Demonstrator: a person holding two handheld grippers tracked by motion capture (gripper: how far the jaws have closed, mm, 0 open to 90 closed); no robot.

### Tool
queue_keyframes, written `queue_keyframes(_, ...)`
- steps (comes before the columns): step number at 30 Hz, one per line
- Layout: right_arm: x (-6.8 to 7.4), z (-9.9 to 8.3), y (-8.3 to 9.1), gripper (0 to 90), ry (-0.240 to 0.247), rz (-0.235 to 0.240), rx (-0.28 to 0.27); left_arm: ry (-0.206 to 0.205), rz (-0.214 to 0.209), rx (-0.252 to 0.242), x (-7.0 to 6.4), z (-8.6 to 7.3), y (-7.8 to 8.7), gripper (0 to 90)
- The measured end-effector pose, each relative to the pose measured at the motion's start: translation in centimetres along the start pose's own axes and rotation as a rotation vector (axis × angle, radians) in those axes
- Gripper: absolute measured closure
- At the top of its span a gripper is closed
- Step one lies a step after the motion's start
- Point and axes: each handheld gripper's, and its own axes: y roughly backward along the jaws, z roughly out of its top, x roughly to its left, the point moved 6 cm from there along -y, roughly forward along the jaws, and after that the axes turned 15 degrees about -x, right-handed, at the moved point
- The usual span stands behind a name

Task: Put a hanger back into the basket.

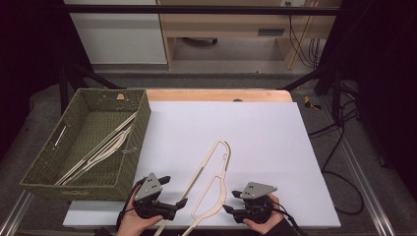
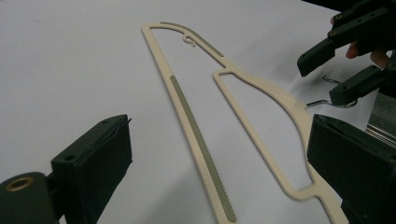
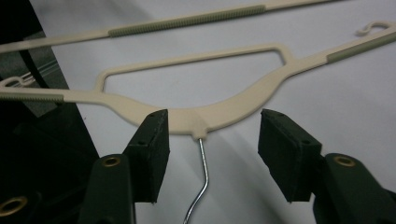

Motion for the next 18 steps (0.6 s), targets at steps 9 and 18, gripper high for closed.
queue_keyframes(9, 0.65, -1.04, -0.55, 69.0, 0.029, 0.027, 0.067, 0.002, 0.002, 0.0, -0.08, -0.04, 0.02, 6.9)
queue_keyframes(18, 0.87, -1.18, -0.46, 84.7, 0.061, 0.013, 0.083, -0.001, 0.0, 0.001, -0.25, -0.06, -0.05, 7.4)
